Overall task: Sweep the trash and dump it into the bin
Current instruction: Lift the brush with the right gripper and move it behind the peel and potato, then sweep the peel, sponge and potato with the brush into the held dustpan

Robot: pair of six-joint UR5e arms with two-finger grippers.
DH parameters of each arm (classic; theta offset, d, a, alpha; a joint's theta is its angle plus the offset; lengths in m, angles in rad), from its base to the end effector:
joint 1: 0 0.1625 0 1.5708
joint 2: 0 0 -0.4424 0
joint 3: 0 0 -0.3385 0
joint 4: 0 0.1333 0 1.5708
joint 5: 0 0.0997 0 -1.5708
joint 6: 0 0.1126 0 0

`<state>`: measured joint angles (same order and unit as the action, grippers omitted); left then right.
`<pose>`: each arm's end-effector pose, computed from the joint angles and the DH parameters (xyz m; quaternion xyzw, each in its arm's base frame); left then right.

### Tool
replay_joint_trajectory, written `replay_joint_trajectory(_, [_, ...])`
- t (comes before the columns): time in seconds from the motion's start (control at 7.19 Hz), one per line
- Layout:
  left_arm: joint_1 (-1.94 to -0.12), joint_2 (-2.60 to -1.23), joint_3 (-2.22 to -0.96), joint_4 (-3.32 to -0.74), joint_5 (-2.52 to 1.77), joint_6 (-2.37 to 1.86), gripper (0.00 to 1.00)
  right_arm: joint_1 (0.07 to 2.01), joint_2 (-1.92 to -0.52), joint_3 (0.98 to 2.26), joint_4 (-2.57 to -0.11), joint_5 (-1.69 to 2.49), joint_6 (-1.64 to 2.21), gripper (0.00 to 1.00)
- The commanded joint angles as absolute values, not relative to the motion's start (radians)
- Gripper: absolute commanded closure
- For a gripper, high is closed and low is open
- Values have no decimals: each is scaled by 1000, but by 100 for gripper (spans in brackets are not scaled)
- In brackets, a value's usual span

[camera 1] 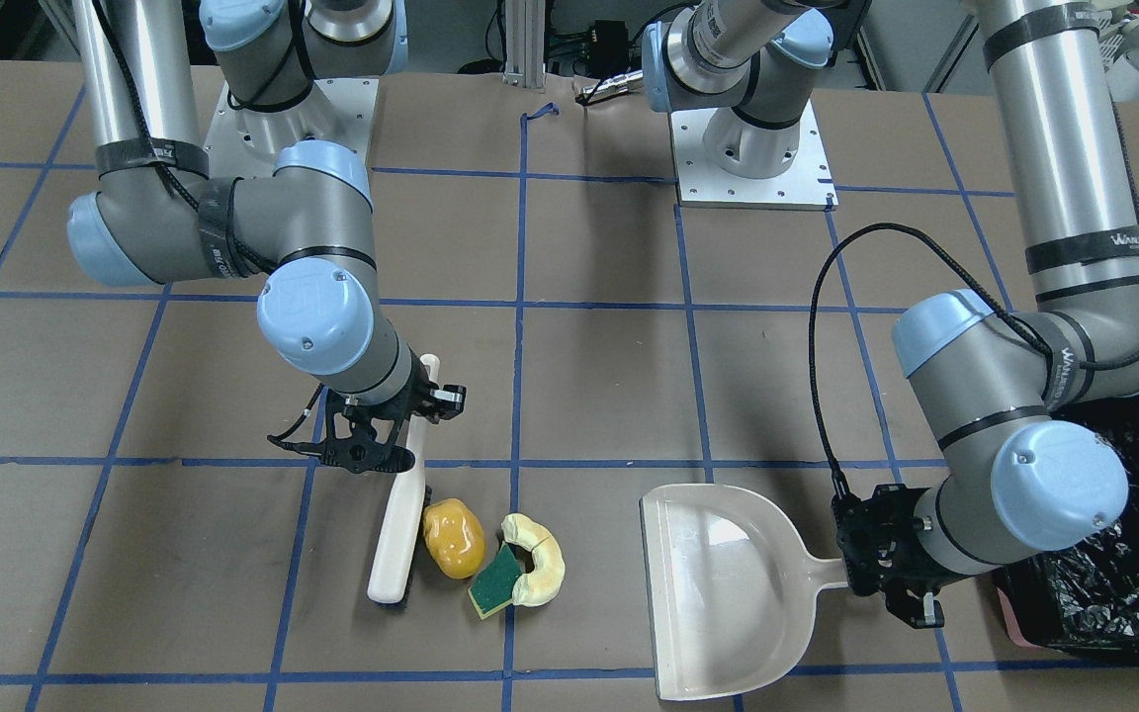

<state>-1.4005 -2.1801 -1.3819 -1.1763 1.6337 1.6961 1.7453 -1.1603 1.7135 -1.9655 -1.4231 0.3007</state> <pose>-0.0127 -0.6708 0.2722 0.6909 0.7221 0.0330 0.0083 0.2423 -0.5111 0.2646 0.0685 0.9918 0.0940 0.0529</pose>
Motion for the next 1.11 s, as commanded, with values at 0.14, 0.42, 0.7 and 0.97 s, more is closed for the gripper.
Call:
replay_joint_trajectory(0.14, [-1402,-2181,-1382,-1175,1634,1697,80,1787,-1128,1692,-2038,-1391,362,100])
replay_joint_trajectory(0.42, [-1402,-2181,-1382,-1175,1632,1697,80,1825,-1077,1626,-2040,-1391,402,100])
replay_joint_trajectory(0.7, [-1402,-2181,-1382,-1175,1632,1697,80,1857,-1046,1579,-2042,-1391,434,100])
replay_joint_trajectory(0.97, [-1402,-2181,-1382,-1175,1632,1697,80,1893,-1020,1546,-2049,-1390,471,100])
